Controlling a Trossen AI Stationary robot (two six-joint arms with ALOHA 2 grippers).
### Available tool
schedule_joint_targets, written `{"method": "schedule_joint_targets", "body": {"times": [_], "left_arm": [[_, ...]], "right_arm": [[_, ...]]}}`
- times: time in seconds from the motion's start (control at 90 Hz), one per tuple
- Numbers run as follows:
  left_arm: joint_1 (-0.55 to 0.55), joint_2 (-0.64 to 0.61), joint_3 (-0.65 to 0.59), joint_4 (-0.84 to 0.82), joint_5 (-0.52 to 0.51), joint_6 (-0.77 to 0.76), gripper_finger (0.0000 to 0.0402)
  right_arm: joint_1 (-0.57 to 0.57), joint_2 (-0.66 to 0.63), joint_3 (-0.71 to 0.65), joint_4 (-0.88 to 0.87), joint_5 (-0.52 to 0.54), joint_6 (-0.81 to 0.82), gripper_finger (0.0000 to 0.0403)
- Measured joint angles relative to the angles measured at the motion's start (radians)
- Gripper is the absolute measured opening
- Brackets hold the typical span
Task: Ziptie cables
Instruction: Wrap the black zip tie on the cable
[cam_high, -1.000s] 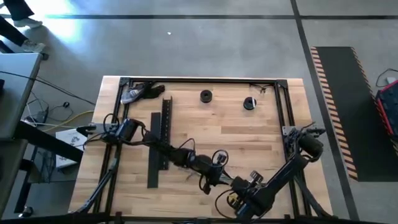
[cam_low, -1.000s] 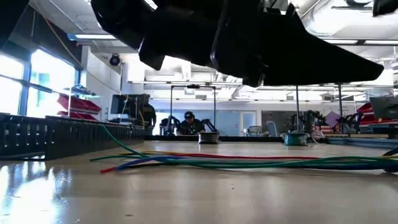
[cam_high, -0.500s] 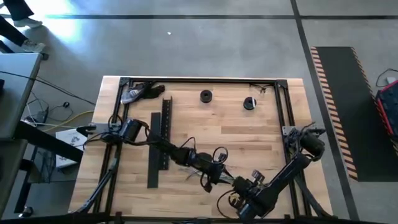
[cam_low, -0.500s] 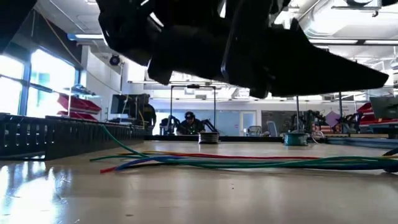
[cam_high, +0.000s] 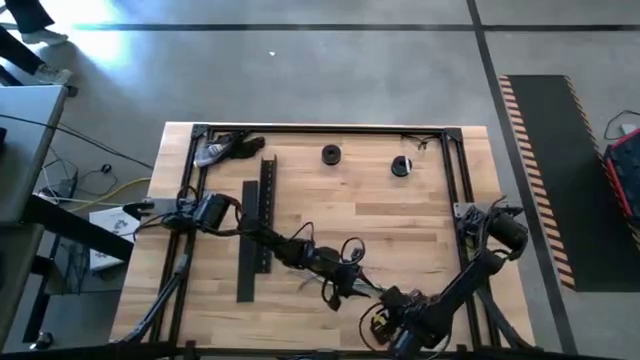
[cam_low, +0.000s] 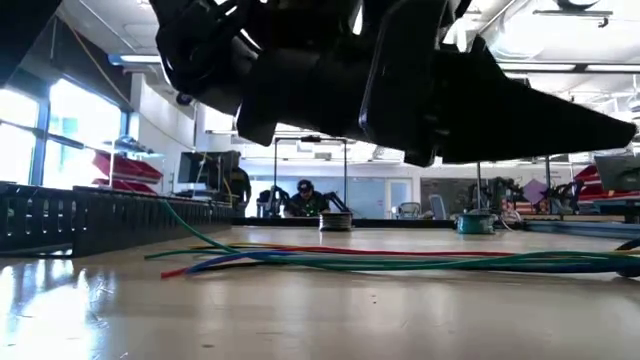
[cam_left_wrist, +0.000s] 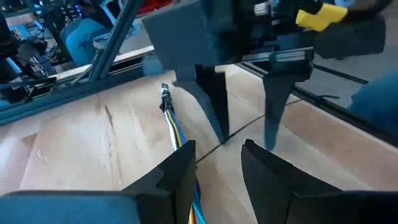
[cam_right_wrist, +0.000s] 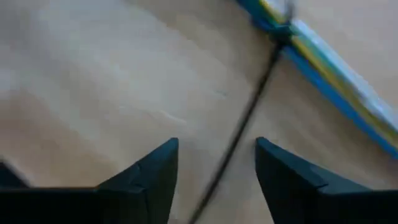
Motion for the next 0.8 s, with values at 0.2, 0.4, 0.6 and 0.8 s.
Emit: {"method": "schedule_joint_targets", "body": {"times": [0.2,0.4,0.6,0.8], "left_arm": [[-0.006,0.000,0.000,0.012,-0.004,0.000,0.0113],[-0.003,0.000,0.014,0.015,-0.015,-0.007,0.0113],[0.005,0.000,0.019,0.014,-0.015,-0.016,0.0113],[0.009,0.000,0.019,-0.058,0.060,-0.009,0.0113]], "right_arm": [[0.004,-0.002,0.038,-0.096,0.010,-0.062,0.0137],[-0.027,-0.002,0.116,-0.287,-0.026,-0.218,0.0026],[-0.085,-0.002,0.131,-0.268,-0.053,-0.480,0.0003],[-0.097,-0.002,0.131,-0.296,-0.079,-0.524,0.0002]]}}
